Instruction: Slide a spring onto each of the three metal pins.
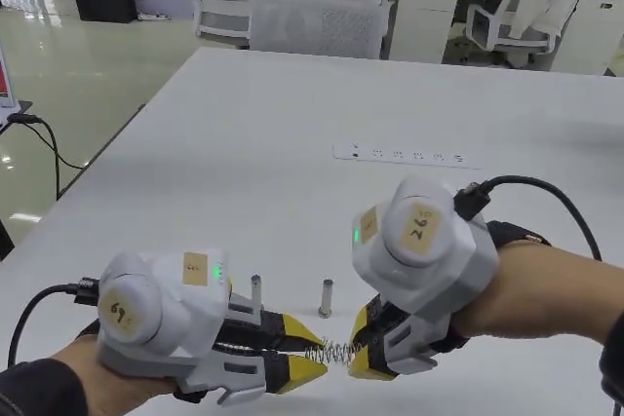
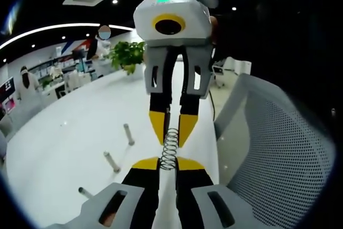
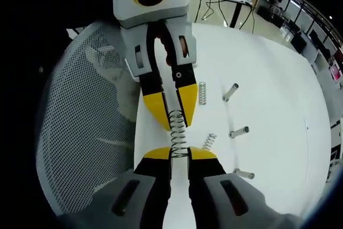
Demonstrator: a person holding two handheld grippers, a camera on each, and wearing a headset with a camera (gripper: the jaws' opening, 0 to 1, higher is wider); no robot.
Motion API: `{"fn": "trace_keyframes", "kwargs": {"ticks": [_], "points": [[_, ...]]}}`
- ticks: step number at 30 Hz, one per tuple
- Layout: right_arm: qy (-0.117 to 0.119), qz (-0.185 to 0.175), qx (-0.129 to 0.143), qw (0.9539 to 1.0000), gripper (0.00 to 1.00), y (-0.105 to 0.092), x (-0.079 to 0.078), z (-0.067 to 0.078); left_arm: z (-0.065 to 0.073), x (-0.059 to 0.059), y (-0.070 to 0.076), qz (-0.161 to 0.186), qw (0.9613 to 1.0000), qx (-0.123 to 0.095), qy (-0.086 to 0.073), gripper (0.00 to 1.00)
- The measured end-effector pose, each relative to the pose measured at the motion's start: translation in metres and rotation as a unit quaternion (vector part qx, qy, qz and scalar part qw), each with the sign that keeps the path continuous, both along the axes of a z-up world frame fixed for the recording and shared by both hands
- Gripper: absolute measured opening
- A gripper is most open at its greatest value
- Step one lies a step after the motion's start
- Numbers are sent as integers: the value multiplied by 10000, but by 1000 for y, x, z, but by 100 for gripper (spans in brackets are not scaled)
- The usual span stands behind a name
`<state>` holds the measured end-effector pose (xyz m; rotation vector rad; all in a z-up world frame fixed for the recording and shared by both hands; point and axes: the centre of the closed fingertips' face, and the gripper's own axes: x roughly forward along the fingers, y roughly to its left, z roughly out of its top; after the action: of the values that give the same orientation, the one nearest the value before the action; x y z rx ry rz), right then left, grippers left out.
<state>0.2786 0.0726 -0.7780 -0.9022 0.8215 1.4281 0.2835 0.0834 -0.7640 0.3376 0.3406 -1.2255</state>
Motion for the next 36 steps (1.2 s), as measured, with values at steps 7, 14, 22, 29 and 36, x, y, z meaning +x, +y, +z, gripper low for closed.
{"fn": "trace_keyframes", "kwargs": {"ticks": [7, 14, 22, 29, 36], "points": [[-49, -64, 207, 9998, 8, 8, 0, 16, -3, 1, 1, 31, 10000, 21, 33, 3], [-96, 6, 322, 9994, 8, 17, -4, 24, -5, 0, 1, 16, 10000, 46, 58, 3], [-131, 118, 527, 9985, 8, 32, -10, 35, -3, -2, -2, -24, 10000, 12, 32, 2], [-71, 119, 491, 9987, 9, 30, -10, 32, -5, -2, -1, -25, 10000, 67, 46, 2], [-68, 133, 402, 9991, 11, 31, -10, 25, -2, -2, -2, 1, 10000, -9, 96, 2]]}}
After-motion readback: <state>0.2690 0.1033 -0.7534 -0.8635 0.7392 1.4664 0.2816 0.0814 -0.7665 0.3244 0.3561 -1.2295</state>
